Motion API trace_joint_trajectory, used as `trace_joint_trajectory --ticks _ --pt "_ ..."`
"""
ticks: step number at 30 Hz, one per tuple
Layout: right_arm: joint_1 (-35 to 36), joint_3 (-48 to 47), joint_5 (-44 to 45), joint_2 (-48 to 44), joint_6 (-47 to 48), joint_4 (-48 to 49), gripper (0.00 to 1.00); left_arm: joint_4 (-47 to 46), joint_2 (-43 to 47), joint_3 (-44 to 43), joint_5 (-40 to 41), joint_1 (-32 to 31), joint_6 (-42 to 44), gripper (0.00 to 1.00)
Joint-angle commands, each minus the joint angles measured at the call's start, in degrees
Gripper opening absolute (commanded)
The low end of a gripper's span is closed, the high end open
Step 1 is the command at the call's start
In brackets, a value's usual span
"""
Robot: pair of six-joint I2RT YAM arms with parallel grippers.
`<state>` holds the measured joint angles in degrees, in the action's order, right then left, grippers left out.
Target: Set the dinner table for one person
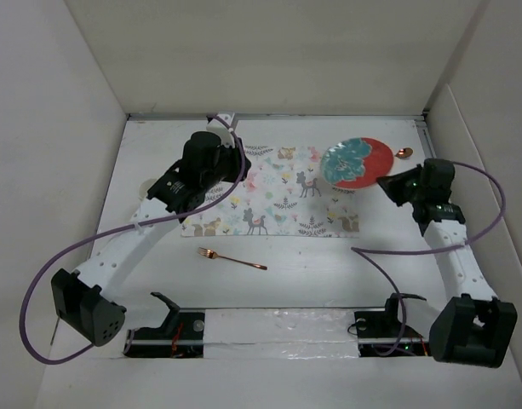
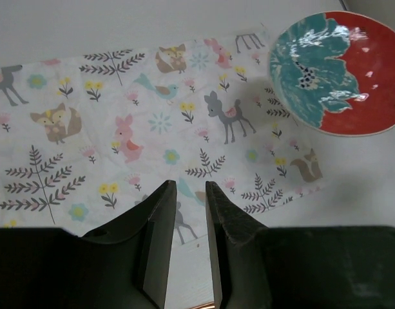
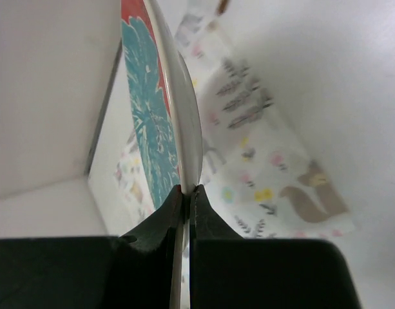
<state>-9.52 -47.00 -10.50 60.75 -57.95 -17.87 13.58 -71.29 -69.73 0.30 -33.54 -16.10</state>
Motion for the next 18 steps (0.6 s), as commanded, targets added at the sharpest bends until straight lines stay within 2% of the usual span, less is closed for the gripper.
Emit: trace_joint_trajectory --ticks 1,8,16,18 --pt "9.21 -4.94 -11.82 2.78 -3.92 23.90 0.00 1.00 0.27 -4.61 3.30 0.14 1.24 0.22" --pt "23.73 -10.91 -12.08 18.59 -6.38 32.45 0.00 3.81 1.67 -5.15 7.08 0.14 -0.59 0.22" --pt "29.54 -19.87 -13.06 34.41 -8.14 37.56 0.00 6.89 8.34 -0.59 12.62 1.19 -1.48 0.22" --pt "29.56 -19.79 -12.44 35.39 -8.14 37.64 0.00 6.89 8.62 -0.23 12.97 1.20 -1.57 0.22"
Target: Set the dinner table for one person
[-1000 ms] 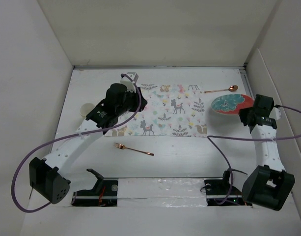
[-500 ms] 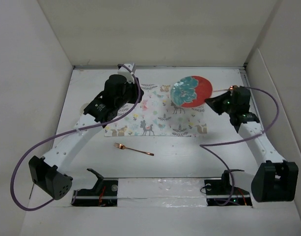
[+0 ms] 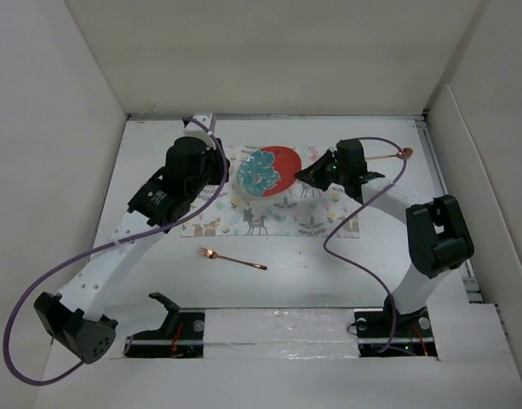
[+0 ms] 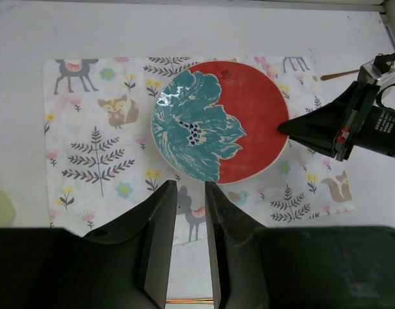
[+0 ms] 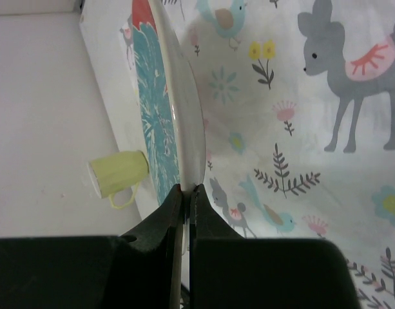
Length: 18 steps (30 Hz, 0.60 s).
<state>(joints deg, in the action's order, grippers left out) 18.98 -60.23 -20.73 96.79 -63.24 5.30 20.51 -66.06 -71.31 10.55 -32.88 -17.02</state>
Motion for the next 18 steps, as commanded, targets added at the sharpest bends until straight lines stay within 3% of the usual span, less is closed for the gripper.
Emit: trace_joint_trajectory --ticks 1,10,18 --pt "1.06 -6.31 -2.21 -0.29 -3.02 15.00 0.00 0.23 3.57 1.70 2.99 0.54 -0.82 0.22" --pt "1.67 0.10 -0.89 1.99 -2.76 15.27 0.00 0.58 3.84 2.23 3.43 0.54 -1.00 0.22" --pt "2.20 3.28 1.31 2.87 -0.74 9.74 0.00 1.02 3.31 1.52 3.78 0.54 -1.09 0.22"
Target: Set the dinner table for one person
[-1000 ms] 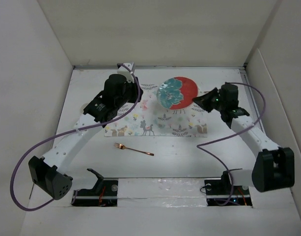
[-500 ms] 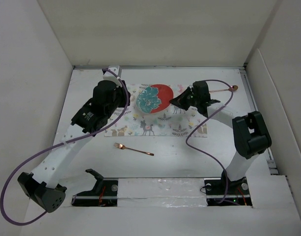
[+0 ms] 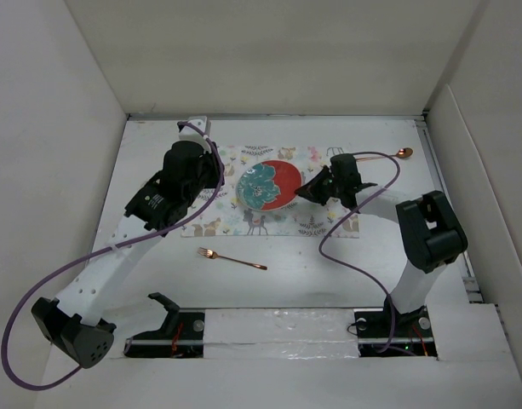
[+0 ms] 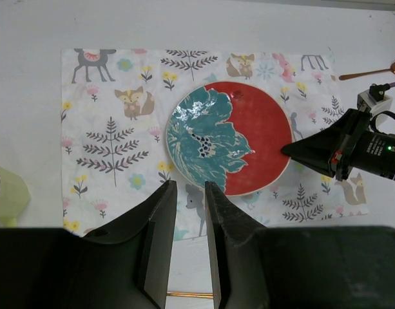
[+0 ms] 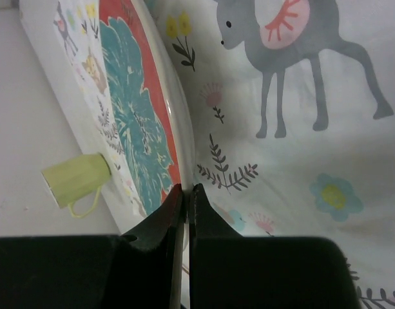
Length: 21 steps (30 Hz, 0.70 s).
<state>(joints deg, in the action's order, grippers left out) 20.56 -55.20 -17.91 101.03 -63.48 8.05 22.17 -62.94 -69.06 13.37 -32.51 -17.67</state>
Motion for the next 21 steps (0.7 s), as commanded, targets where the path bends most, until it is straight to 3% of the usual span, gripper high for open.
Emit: trace_joint_trajectory --ticks 1,7,11,18,21 --pt "0.63 -2.19 -0.82 -1.19 -0.24 5.41 0.00 -0.38 0.36 -0.73 1.05 0.17 -0.61 0.22" --pt "2.38 -6.84 5.77 -1.36 4.85 -6.46 0.41 1.64 0.80 -3.01 2.28 0.17 -0.79 0.23" --pt "2.38 -9.91 10.43 -3.29 8.89 -13.84 0.53 4.28 1.06 -7.05 2.28 0.17 -1.66 0.25" --pt "2.38 -14.31 15.27 -9.97 14.70 -21.85 0.56 9.54 3.17 -15.30 -0.44 0.17 -5.44 0.27" --pt "5.70 -15.99 13.09 -11.03 17.16 -19.76 0.29 12.79 3.96 -20.04 -1.06 0.17 -7.80 0.27"
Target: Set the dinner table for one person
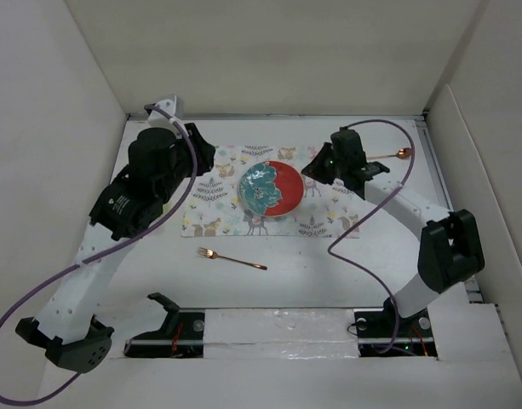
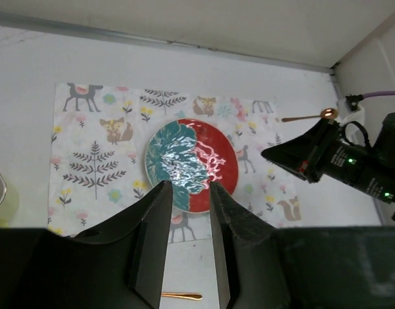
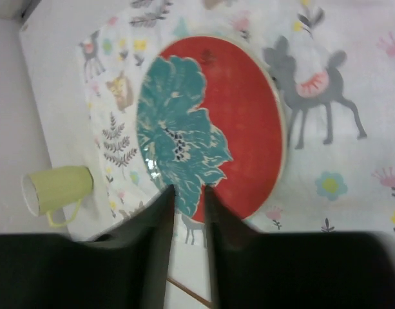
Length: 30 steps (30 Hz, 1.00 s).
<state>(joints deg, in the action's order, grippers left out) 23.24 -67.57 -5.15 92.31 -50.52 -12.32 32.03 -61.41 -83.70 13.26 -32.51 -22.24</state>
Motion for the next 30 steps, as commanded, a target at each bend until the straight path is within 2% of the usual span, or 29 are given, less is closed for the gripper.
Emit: trace_joint_trajectory --ticks 1,2,4,5,7,10,11,15,17,18,19,20,21,24,28,30 --pt "4.51 -6.23 -0.21 -1.88 4.90 0.54 0.07 3.38 3.39 -6.12 -1.39 0.17 -4.21 0.27" --pt "6.27 -8.08 -1.26 -0.13 5.86 0.28 0.00 3.56 4.10 -6.65 -2.09 0.17 -5.26 0.27" --pt "13.37 -14.56 -2.32 4.34 6.84 -1.56 0.00 3.04 6.89 -7.53 -4.81 0.17 -9.12 0.26" --pt "13.41 -16.61 -2.32 4.37 7.01 -1.57 0.00 3.04 6.91 -7.53 -4.82 0.17 -9.14 0.26" --pt "18.56 -20.91 -3.64 8.66 7.19 0.88 0.00 3.04 8.57 -8.49 -6.40 0.17 -11.23 0.24" --pt "24.28 -25.58 -5.40 15.07 7.54 4.49 0.00 4.53 10.33 -10.95 -7.19 0.17 -13.52 0.10" --pt "25.70 -29.51 -5.49 17.09 8.59 4.76 0.00 5.23 10.78 -11.65 -7.45 0.17 -13.79 0.00" --pt "32.11 -39.90 -5.32 26.41 13.33 5.90 0.00 10.58 12.18 -16.74 -6.23 0.17 -13.36 0.00" --pt "35.18 -44.55 -4.17 32.64 16.75 5.46 0.23 12.52 12.54 -17.98 -6.22 0.17 -12.57 0.00" --pt "35.99 -50.15 -3.13 34.84 17.82 3.98 0.35 13.83 12.97 -18.51 -6.31 0.17 -12.22 0.00" --pt "36.69 -53.16 -2.33 39.04 18.78 2.92 0.57 14.46 13.15 -18.52 -6.49 0.17 -11.95 0.04" --pt "37.31 -56.24 -1.54 41.43 20.36 1.69 0.63 15.16 13.42 -18.52 -6.58 0.17 -11.78 0.13" --pt "38.53 -63.23 0.29 43.63 21.42 -1.71 0.67 15.86 13.94 -17.99 -6.92 0.17 -11.34 0.16" --pt "40.29 -74.94 4.87 53.46 25.46 -7.35 0.80 16.22 14.73 -16.41 -9.11 0.17 -9.67 0.27" --pt "40.82 -77.89 8.30 56.39 26.70 -5.97 0.90 17.19 14.74 -15.18 -10.97 0.17 -8.00 0.29" --pt "40.83 -77.80 10.06 57.88 27.40 -4.31 0.90 17.54 15.17 -14.39 -10.97 0.17 -7.56 0.29"
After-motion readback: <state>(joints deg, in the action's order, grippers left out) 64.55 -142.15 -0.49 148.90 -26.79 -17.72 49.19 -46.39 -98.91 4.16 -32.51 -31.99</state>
